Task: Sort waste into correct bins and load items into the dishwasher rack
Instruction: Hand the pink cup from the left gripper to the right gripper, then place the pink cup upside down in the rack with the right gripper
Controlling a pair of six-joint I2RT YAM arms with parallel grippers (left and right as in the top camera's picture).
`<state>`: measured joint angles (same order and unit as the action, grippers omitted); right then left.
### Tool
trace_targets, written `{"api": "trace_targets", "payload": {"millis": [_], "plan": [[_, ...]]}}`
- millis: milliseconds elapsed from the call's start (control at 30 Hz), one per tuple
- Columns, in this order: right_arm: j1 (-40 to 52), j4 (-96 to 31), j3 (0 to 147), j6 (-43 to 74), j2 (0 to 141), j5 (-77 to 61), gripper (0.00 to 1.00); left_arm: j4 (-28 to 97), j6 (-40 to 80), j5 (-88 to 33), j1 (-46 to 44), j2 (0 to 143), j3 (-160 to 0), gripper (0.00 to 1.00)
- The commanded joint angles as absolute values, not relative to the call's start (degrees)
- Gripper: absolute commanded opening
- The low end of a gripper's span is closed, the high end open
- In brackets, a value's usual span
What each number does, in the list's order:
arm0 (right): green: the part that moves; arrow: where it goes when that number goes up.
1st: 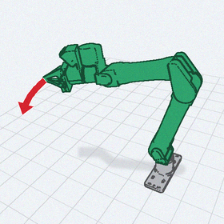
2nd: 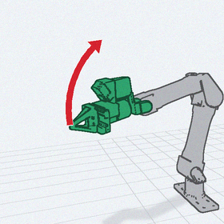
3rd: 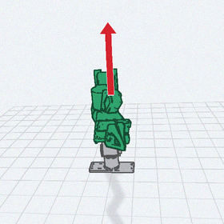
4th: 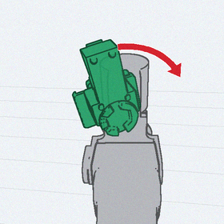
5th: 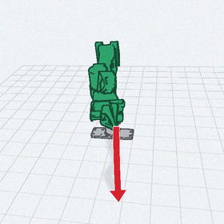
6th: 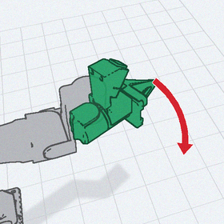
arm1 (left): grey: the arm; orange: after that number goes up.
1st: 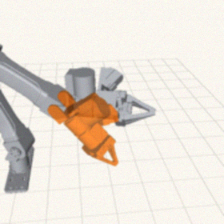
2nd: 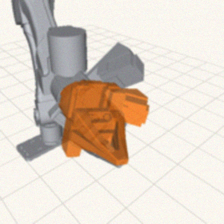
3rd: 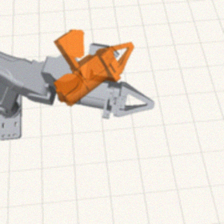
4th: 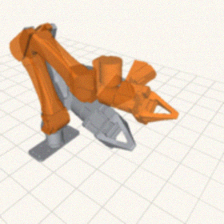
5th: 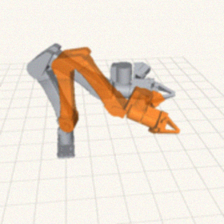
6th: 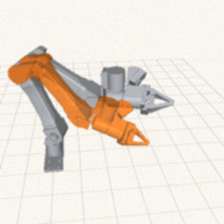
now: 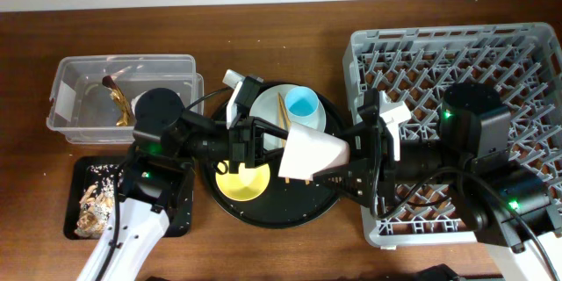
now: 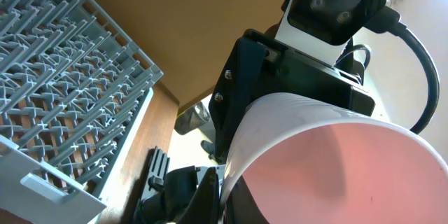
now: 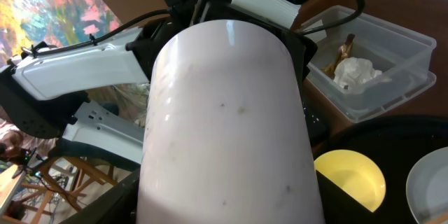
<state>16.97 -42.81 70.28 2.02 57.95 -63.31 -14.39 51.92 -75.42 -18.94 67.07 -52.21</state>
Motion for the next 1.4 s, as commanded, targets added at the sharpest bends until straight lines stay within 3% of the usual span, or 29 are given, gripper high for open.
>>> {"api": "trace_targets", "payload": {"millis": [0,67,200,333,633,800,1000,1367], "plan": [[17.2,-42.4,70.7,1.7,57.6,-60.7,0.59,-14.6,52.2,-74.5,-19.1,66.7,-52.9,0.01],[17.2,-41.3,70.7,1.7,57.6,-59.7,0.55,-14.5,52.2,-73.6,-19.1,66.7,-52.9,0.08],[17.2,-38.3,70.7,1.7,57.6,-59.0,0.53,-14.3,49.8,-73.7,-19.1,66.7,-52.9,0.09],[17.2,-38.1,70.7,1.7,57.6,-57.8,0.5,-14.3,48.2,-73.0,-18.2,66.7,-52.9,0.24],[17.2,-40.5,70.7,2.7,58.2,-43.2,0.5,-13.8,48.1,-72.4,-0.8,66.7,-52.9,0.26],[16.5,-47.9,72.0,6.5,63.8,-20.8,0.5,-7.9,44.1,-72.4,0.3,66.7,-52.9,0.25],[10.7,-62.1,88.9,6.7,81.6,0.0,0.46,2.7,36.8,-72.2,0.3,66.7,-52.9,0.25],[5.6,-59.0,88.8,6.2,98.5,2.2,0.4,13.0,30.1,-67.0,0.3,66.7,-52.9,0.25]]}}
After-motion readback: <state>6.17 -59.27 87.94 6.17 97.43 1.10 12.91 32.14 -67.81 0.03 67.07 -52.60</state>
